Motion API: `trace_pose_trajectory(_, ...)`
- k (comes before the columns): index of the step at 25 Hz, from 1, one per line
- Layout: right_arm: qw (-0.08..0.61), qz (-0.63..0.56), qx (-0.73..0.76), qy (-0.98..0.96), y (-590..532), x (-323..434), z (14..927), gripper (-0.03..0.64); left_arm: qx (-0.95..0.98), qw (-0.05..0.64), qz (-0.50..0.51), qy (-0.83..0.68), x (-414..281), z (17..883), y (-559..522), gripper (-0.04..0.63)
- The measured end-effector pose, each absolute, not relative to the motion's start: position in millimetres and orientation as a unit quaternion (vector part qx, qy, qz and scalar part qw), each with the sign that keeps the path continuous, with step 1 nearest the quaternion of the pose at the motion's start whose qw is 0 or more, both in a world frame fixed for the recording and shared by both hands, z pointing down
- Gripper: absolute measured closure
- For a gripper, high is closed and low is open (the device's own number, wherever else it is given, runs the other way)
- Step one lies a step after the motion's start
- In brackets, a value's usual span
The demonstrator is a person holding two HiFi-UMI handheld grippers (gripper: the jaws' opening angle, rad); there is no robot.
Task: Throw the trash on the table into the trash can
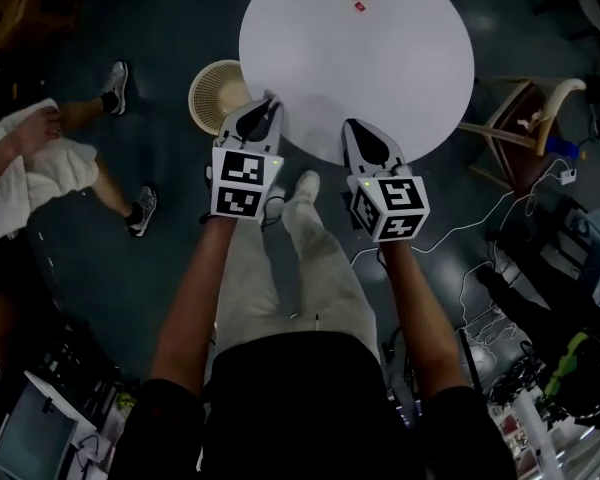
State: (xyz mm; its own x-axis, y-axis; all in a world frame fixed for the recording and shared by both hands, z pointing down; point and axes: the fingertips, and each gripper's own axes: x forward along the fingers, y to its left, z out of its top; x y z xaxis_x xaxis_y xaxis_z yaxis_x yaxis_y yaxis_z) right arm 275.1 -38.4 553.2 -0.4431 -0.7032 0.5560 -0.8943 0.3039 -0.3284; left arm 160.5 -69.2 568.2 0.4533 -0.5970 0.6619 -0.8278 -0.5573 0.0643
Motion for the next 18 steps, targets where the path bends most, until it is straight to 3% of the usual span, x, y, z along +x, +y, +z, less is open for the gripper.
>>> trace_pose_trajectory(18,0.191,0.32,0.462,-0.805,-20,132,606,0.598,0.8,0.236,0.292,-0.468,15,630,-33,0.551)
